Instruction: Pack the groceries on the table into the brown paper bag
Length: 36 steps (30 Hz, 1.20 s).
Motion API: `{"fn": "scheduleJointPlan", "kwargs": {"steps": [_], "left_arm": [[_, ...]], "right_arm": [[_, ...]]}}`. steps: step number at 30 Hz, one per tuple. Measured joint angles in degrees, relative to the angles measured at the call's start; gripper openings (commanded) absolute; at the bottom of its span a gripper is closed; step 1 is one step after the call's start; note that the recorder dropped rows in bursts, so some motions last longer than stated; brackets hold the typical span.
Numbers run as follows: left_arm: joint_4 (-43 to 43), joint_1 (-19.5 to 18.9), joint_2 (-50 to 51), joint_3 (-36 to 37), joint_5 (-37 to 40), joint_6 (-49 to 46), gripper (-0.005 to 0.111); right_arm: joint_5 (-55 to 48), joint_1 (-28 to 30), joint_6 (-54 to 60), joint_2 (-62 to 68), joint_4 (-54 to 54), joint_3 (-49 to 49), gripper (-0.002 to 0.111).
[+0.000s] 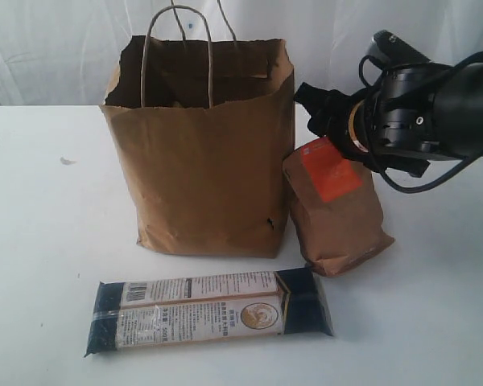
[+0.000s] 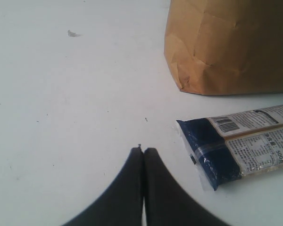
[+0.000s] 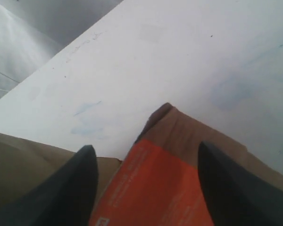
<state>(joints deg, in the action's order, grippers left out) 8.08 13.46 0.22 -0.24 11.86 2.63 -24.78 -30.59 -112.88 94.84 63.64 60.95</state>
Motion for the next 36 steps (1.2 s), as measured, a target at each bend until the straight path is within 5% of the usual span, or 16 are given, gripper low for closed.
{"fn": "scheduleJointPlan", "kwargs": {"steps": [21, 29, 36], "left_arm": [[0.0, 0.0, 0.0, 0.0, 0.0, 0.0, 0.0], [0.0, 0.0, 0.0, 0.0, 0.0, 0.0, 0.0], [0.0, 0.0, 0.0, 0.0, 0.0, 0.0, 0.0]], "right_arm": [[1.3, 0.2, 7.3, 3.7, -4.5, 4.2, 0.055], [-2.9, 0.2, 18.1, 4.7, -12.5, 4.4, 0.055], [-6.2, 0.2, 29.3, 4.7, -21.7, 4.4, 0.029]]}}
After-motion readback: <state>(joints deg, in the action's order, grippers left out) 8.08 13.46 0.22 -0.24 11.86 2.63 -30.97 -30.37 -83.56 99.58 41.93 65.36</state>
